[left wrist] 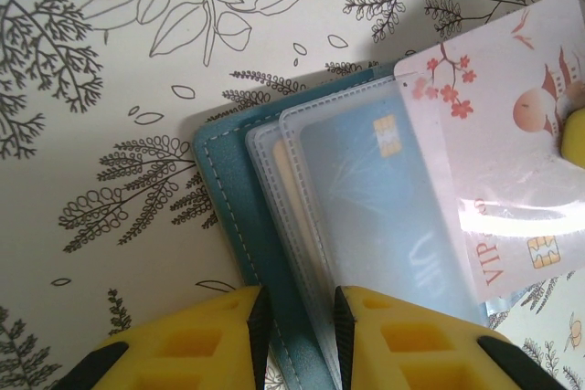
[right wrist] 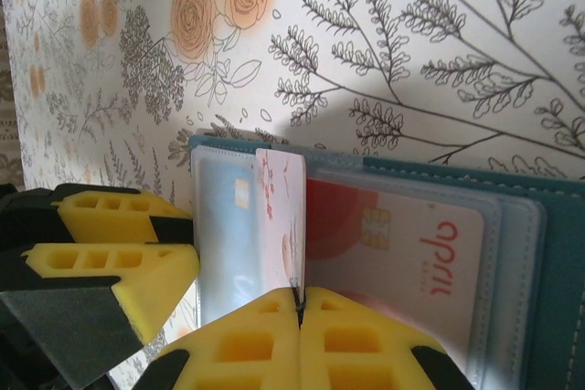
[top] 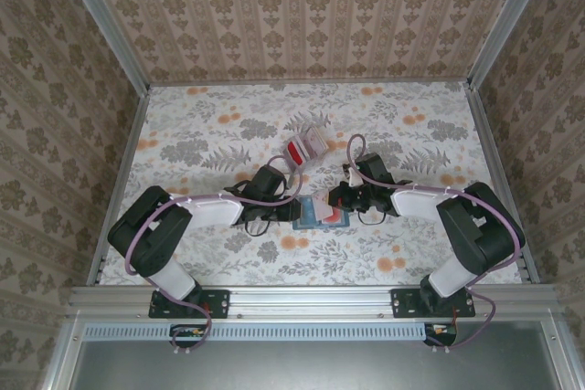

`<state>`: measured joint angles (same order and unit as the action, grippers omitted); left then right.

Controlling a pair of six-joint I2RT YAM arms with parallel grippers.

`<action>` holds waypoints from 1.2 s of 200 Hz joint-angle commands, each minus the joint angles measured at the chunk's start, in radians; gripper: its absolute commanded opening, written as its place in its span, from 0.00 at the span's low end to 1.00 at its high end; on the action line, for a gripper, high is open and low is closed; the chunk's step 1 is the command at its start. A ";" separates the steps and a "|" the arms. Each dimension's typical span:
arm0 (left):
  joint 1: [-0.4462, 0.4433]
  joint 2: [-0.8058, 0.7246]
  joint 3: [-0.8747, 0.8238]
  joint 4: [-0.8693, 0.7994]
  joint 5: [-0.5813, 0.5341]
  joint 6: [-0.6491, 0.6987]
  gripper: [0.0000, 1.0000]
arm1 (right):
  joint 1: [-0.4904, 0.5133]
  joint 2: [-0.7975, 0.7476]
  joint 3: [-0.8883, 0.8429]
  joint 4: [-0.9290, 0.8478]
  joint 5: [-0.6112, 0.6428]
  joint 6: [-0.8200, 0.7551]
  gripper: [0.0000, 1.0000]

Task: Put the credit cards into the card holder
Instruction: Insert the credit card into the card slot.

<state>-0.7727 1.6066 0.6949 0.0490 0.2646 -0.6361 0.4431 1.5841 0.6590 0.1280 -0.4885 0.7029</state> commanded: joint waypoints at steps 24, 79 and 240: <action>-0.008 0.015 0.006 -0.023 -0.018 -0.016 0.28 | 0.052 0.020 -0.011 -0.023 0.114 -0.029 0.04; -0.008 0.016 0.013 -0.029 -0.019 -0.015 0.28 | 0.116 0.054 0.013 -0.022 0.134 -0.015 0.04; -0.009 0.031 0.031 -0.037 -0.019 -0.009 0.28 | 0.181 0.089 0.072 -0.055 0.183 -0.006 0.19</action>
<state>-0.7727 1.6150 0.7116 0.0338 0.2493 -0.6357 0.6056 1.6878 0.7208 0.1955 -0.3637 0.7155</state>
